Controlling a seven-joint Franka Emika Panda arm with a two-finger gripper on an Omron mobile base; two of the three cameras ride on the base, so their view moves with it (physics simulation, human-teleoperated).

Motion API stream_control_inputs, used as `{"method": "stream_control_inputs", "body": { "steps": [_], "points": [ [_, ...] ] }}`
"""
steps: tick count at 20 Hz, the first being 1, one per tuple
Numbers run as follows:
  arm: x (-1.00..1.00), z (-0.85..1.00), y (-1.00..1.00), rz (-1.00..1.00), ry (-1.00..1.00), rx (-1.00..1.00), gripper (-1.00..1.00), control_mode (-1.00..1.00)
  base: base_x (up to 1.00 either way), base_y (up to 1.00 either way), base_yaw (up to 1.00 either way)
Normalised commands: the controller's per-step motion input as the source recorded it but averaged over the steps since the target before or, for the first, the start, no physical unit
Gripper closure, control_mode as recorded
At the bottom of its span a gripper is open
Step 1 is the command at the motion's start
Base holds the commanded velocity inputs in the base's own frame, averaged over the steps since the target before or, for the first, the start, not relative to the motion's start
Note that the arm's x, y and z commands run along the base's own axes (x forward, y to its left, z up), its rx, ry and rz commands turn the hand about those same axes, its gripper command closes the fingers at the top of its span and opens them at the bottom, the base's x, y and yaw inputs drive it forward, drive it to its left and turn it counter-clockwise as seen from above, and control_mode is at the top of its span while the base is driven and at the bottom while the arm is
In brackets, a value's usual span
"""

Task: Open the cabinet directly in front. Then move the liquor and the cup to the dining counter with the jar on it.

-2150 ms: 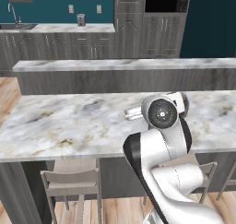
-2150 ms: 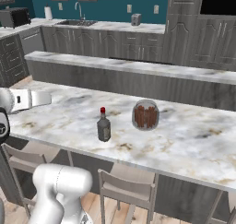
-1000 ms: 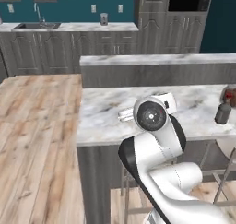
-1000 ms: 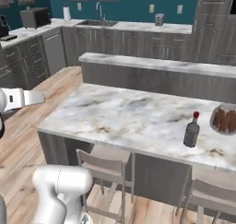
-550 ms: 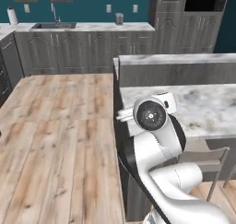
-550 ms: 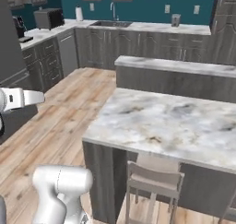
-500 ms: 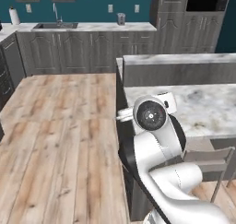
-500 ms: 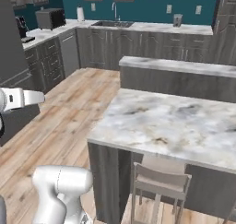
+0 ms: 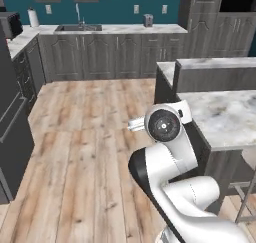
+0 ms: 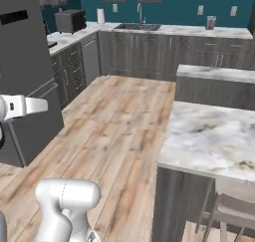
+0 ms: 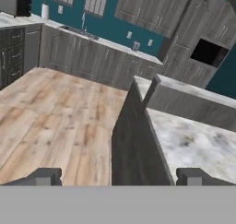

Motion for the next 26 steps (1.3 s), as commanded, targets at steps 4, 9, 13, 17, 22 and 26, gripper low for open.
{"method": "stream_control_inputs", "body": {
  "steps": [4, 9, 13, 17, 22, 26],
  "points": [
    [0.00, 0.00, 0.00, 0.00, 0.00, 0.00, -1.00, 1.00, 0.39, 1.00, -0.07],
    [0.00, 0.00, 0.00, 0.00, 0.00, 0.00, -1.00, 1.00, 0.67, 0.97, -0.10],
    [0.00, 0.00, 0.00, 0.00, 0.00, 0.00, -1.00, 1.00, 0.96, 0.18, -0.12],
    [0.00, 0.00, 0.00, 0.00, 0.00, 0.00, -1.00, 1.00, 1.00, 0.00, -0.18],
    [0.00, 0.00, 0.00, 0.00, 0.00, 0.00, -1.00, 1.00, 1.00, -0.15, -0.15],
    [0.00, 0.00, 0.00, 0.00, 0.00, 0.00, -1.00, 1.00, 1.00, -0.18, -0.13]
  ]
}}
